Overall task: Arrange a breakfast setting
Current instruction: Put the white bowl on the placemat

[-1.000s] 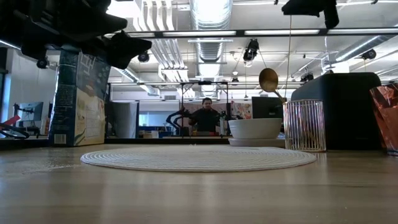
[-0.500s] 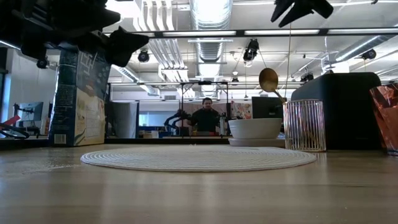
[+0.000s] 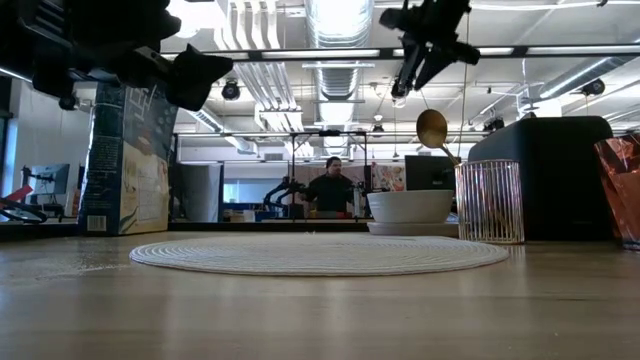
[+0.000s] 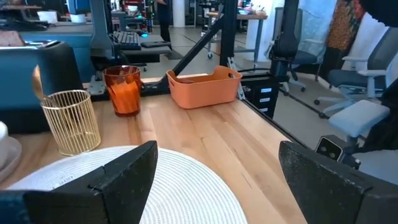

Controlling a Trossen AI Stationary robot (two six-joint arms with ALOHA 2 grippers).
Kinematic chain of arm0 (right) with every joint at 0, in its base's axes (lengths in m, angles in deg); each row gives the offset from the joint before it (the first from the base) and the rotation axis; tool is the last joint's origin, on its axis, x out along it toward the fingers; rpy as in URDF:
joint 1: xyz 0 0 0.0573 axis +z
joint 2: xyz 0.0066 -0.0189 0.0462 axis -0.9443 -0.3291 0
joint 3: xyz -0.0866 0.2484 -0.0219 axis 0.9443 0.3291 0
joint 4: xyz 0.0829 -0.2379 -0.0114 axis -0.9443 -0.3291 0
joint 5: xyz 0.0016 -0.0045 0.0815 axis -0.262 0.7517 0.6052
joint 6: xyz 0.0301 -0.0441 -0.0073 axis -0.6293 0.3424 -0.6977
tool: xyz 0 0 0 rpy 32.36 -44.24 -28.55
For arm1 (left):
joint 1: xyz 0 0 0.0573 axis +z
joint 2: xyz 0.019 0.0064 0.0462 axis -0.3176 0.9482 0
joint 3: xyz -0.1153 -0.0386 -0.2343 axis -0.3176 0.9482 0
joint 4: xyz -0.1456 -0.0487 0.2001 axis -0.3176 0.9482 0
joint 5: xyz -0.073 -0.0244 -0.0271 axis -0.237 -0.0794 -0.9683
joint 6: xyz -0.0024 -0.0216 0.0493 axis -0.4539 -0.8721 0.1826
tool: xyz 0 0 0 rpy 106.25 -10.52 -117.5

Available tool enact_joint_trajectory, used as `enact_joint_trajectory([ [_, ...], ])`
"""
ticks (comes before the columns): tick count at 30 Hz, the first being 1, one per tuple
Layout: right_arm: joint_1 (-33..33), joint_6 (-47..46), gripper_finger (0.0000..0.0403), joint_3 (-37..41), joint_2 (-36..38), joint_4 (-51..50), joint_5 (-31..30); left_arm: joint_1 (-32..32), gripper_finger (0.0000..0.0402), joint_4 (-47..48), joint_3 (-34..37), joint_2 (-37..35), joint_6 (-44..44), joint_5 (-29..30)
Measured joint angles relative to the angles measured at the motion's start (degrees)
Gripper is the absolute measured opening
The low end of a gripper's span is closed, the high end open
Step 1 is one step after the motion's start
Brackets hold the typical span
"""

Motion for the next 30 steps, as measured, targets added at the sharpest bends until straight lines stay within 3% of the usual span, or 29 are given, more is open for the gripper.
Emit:
enact_joint_trajectory([
  [8, -5.17, 2.51, 0.0125, -0.25, -6.56, -0.02, 6.19, 0.0, 0.0317, -0.94, 0.4, -0.37, -0.11, -0.41],
  [19, -5.05, 7.43, 0.0115, -0.7, -17.74, 1.7, 13.39, 0.0, 0.0317, -0.83, 0.4, -0.42, 0.0, -1.75],
  [30, -4.79, 8.32, 0.0143, -4.09, -23.35, 1.14, 18.29, 0.0, 0.0317, -0.67, 0.69, -0.42, 0.0, -1.79],
])
